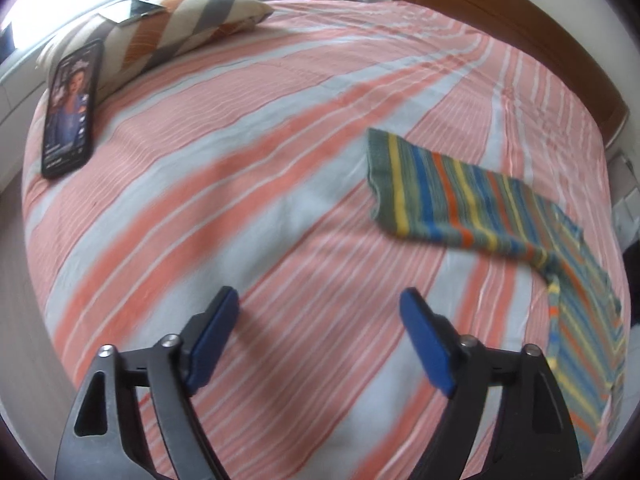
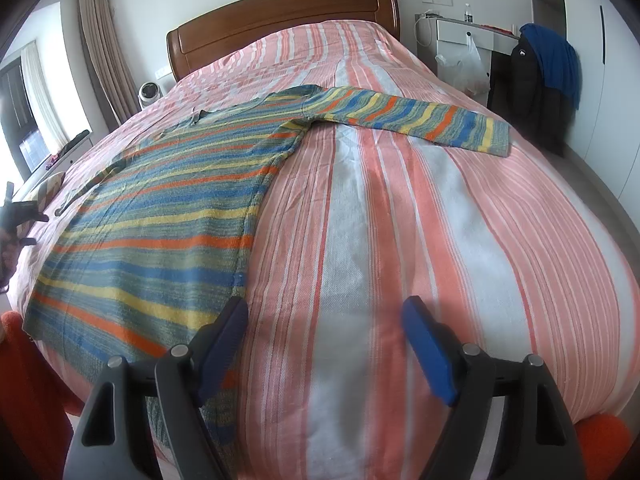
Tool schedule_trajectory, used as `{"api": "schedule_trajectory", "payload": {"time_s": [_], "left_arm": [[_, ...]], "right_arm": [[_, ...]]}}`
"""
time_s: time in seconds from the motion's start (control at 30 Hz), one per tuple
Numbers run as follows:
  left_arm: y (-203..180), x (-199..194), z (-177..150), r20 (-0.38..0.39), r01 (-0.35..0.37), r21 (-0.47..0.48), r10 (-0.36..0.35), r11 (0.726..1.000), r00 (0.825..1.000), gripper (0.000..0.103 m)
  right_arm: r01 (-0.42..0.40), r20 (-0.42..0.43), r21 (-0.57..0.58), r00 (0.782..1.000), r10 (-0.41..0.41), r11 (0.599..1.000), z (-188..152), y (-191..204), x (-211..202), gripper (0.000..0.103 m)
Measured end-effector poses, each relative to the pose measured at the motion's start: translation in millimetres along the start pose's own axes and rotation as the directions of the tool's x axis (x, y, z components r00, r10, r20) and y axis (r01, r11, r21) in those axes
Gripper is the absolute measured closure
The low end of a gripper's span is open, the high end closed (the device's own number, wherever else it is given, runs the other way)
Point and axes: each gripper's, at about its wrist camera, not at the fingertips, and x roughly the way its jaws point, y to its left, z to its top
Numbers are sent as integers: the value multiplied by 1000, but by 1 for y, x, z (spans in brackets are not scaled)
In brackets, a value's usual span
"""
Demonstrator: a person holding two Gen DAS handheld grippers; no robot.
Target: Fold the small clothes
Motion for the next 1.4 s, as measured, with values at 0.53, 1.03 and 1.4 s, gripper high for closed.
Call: {"api": "schedule_trajectory", "payload": {"time_s": [0.53, 1.03, 1.4], "left_arm": [[-10, 6, -42, 79, -47, 176, 33, 983, 996, 3], [-12, 8, -51, 124, -76, 210, 51, 975, 991, 1], [-13, 8, -52, 128, -79, 211, 52, 974, 990, 0]], "right_arm": [[21, -7, -20, 1000, -21, 1000, -2, 6, 2, 20], [32, -12, -29, 999, -32, 999, -4, 7, 4, 19], [39, -12, -36, 999, -39, 999, -5, 9, 4, 17]]}}
